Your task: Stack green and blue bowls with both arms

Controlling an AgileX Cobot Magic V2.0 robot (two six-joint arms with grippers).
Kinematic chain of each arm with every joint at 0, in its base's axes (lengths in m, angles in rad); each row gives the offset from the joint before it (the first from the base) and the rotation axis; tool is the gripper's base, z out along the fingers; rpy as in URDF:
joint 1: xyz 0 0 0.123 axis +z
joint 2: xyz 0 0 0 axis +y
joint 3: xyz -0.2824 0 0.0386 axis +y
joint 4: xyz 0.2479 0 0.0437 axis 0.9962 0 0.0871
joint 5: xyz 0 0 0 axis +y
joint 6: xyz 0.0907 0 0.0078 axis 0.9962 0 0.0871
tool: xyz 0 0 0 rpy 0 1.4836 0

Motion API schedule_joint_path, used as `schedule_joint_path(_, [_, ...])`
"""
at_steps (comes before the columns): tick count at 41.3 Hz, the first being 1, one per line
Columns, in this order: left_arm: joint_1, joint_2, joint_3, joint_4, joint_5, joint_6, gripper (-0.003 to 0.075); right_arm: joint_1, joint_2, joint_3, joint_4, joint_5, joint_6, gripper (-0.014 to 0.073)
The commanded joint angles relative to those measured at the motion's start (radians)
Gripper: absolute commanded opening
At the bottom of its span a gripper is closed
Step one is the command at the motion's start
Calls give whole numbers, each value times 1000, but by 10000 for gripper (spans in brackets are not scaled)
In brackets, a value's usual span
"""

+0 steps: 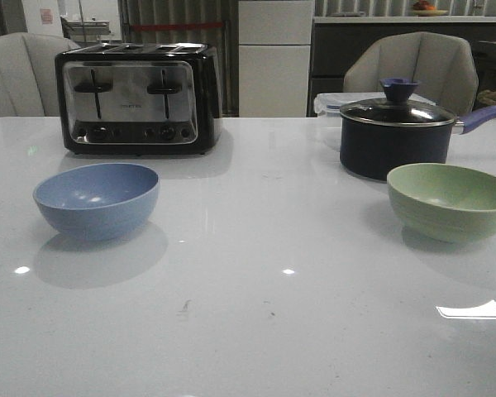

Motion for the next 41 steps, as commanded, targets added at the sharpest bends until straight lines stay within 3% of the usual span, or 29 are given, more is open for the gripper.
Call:
schedule_joint_path(1, [1,45,-27,-11,-55,-7,93,-7,62,-14,-9,-69,-12,55])
schedule_joint_path(13, [1,123,-27,-13,-55,-7,113,-7,191,-4,-9,-50,-12,74])
schedule_joint_path(17, [1,139,-27,-13,-55,1,226,-7,227,-5,-8,-50,-12,210])
schedule_joint_path(22, [1,151,-27,-13,-58,3,482,-7,280,-6,-1,-74,-11,448])
schedule_joint_path(25, [1,155,-27,-13,-58,3,563,-7,313,-21,23,-84,-10,532])
schedule_joint_path(32, [1,156,-27,-13,-58,3,568,-17,442,-108,39,-76,14,540])
schedule_joint_path(41, [1,156,-27,-13,-58,3,568,-105,682,-277,96,6,-8,540])
